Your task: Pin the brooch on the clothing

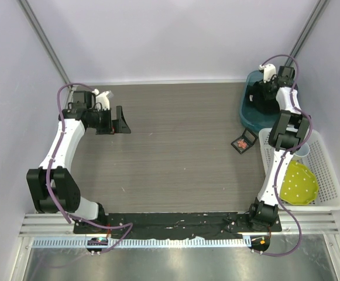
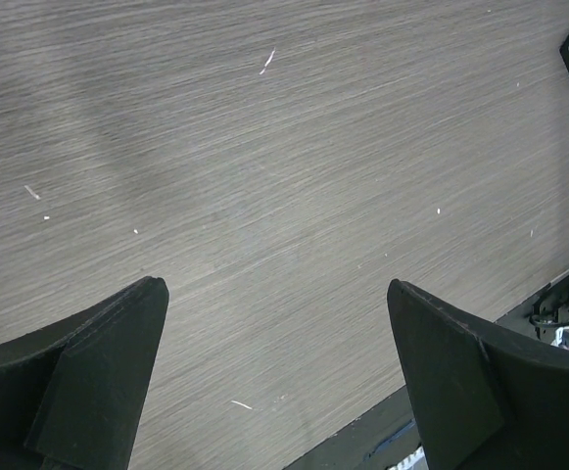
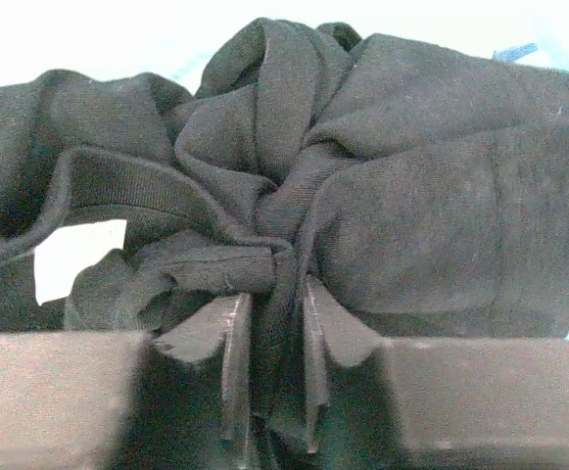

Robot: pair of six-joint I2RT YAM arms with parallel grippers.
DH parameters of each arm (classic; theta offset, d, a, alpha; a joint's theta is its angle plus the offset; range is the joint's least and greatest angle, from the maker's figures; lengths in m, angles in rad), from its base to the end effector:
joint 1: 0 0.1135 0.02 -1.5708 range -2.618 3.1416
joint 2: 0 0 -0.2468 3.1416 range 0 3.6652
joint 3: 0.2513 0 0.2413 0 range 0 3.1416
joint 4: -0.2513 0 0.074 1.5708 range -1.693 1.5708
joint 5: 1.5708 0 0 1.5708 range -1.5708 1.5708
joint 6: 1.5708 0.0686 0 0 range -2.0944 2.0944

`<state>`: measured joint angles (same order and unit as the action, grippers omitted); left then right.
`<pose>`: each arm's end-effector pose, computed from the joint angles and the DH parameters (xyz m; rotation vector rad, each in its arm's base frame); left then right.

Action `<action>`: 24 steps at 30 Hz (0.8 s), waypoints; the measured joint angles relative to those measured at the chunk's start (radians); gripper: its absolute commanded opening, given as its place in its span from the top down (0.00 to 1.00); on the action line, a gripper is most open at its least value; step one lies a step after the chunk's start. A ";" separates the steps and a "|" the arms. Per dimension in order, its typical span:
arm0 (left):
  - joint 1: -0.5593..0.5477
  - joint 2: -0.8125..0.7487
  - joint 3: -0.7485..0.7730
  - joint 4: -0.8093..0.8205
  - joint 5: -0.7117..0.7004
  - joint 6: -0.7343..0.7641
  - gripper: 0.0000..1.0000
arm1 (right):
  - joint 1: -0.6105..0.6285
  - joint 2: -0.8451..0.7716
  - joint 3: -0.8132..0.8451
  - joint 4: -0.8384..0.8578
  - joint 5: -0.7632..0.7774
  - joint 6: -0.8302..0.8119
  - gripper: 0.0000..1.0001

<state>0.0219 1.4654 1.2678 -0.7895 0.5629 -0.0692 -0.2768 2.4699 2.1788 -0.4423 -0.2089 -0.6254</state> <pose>0.3085 -0.0299 0.2617 0.1023 2.4866 -0.7343 0.5417 -0.1391 0.1630 -0.5030 2.2396 -0.2285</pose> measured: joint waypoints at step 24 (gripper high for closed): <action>0.042 -0.139 0.064 -0.012 -0.008 -0.064 0.00 | -0.006 -0.457 0.085 -0.043 -0.172 0.279 0.99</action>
<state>0.0639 1.3262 1.3323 -0.8013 0.5549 -0.1337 -0.2829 2.0125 2.2642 -0.4854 -0.3805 -0.3466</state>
